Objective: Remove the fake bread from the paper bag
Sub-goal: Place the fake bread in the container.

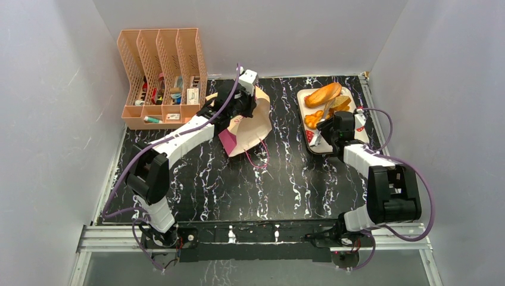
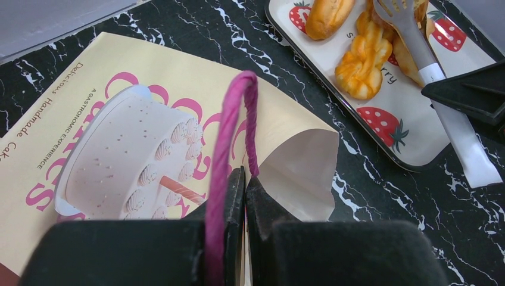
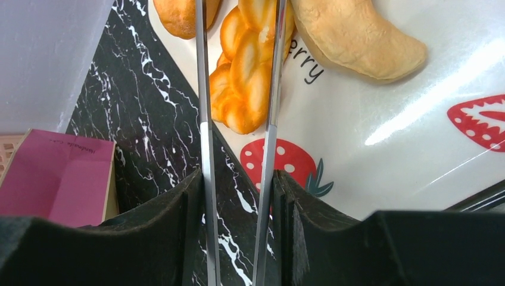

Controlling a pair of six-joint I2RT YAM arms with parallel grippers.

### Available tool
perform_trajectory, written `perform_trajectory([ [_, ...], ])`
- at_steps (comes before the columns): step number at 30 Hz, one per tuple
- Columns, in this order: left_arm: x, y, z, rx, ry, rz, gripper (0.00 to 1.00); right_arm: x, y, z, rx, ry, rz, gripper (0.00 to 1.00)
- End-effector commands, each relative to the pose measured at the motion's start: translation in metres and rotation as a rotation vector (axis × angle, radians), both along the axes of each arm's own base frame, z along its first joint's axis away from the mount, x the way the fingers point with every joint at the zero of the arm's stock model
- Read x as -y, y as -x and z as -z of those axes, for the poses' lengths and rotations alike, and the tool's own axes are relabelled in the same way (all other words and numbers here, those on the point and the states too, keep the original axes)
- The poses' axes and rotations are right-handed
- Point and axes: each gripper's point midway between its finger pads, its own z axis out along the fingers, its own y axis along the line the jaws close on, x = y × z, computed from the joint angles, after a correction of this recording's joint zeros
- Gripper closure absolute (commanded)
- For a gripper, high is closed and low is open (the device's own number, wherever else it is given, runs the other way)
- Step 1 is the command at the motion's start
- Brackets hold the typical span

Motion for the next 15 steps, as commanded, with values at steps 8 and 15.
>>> perform_trajectory([
  [8, 0.0, 0.009, -0.048, 0.07, 0.077, 0.015, 1.0, -0.005, 0.014, -0.04, 0.133, -0.057, -0.009, 0.6],
  [15, 0.0, 0.011, -0.049, 0.068, 0.083, 0.016, 1.0, -0.009, 0.023, -0.04, 0.121, -0.071, -0.028, 0.6],
])
